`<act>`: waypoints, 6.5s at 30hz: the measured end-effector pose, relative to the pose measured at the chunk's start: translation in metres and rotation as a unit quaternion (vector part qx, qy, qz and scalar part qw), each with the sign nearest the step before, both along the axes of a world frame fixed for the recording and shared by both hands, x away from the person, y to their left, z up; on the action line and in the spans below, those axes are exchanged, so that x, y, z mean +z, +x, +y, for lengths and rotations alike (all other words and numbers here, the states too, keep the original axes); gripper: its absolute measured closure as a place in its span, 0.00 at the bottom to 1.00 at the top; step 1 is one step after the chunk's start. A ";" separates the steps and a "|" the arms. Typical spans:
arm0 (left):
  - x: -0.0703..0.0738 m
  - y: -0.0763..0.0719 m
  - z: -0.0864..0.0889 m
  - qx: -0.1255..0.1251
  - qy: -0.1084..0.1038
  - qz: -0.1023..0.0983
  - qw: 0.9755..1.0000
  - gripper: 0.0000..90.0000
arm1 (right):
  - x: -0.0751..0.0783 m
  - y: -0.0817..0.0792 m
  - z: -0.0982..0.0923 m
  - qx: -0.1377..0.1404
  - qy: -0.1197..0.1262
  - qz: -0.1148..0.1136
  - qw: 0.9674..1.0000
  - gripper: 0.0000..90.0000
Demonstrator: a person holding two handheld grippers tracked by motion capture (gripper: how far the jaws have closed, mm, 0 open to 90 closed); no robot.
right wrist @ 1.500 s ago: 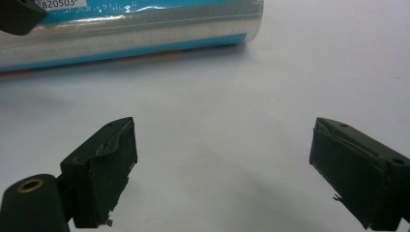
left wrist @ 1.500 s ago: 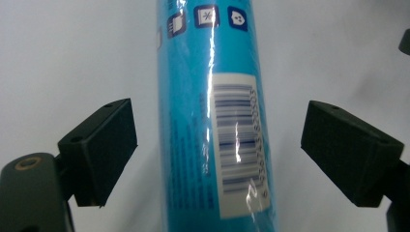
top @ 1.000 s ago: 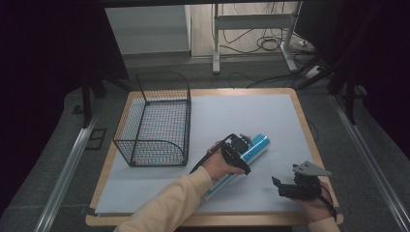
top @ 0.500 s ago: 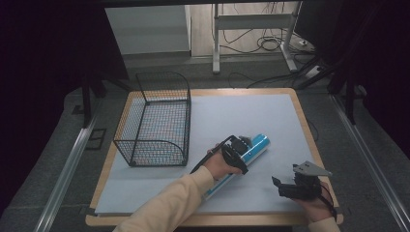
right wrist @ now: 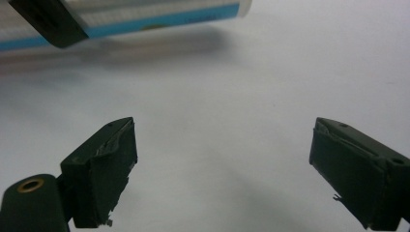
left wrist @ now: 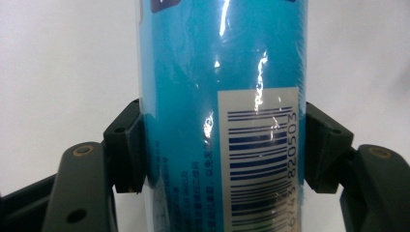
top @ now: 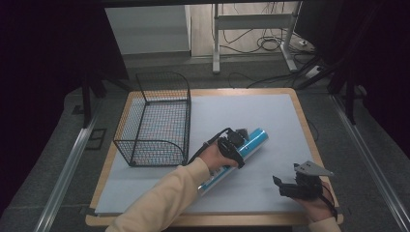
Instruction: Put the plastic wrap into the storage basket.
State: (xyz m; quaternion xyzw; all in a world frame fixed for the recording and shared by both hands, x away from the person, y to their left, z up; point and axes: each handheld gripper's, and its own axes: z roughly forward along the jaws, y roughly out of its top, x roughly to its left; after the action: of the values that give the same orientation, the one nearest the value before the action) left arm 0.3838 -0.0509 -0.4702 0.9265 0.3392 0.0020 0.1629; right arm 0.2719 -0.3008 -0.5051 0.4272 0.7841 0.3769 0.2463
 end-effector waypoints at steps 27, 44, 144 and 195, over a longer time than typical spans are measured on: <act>0.045 0.004 0.018 -0.008 -0.007 -0.030 0.999 0.35 | 0.001 0.000 -0.001 -0.003 0.001 -0.005 1.000 0.11; 0.058 0.008 0.023 -0.006 -0.008 -0.043 0.999 0.35 | 0.001 0.000 -0.002 -0.004 0.001 -0.004 1.000 0.11; 0.144 0.096 0.092 0.087 0.039 -0.109 0.989 0.35 | -0.002 0.002 -0.004 -0.005 -0.002 0.003 1.000 0.11; 0.083 0.124 0.183 0.185 0.065 -0.083 0.977 0.35 | -0.005 0.004 -0.004 -0.009 -0.010 0.006 1.000 0.11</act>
State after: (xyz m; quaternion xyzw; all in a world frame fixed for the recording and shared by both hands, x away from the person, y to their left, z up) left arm 0.5076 0.1320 -0.3870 0.8528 0.4893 0.1310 0.1271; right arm 0.2755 -0.3045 -0.5101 0.4343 0.7854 0.3638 0.2493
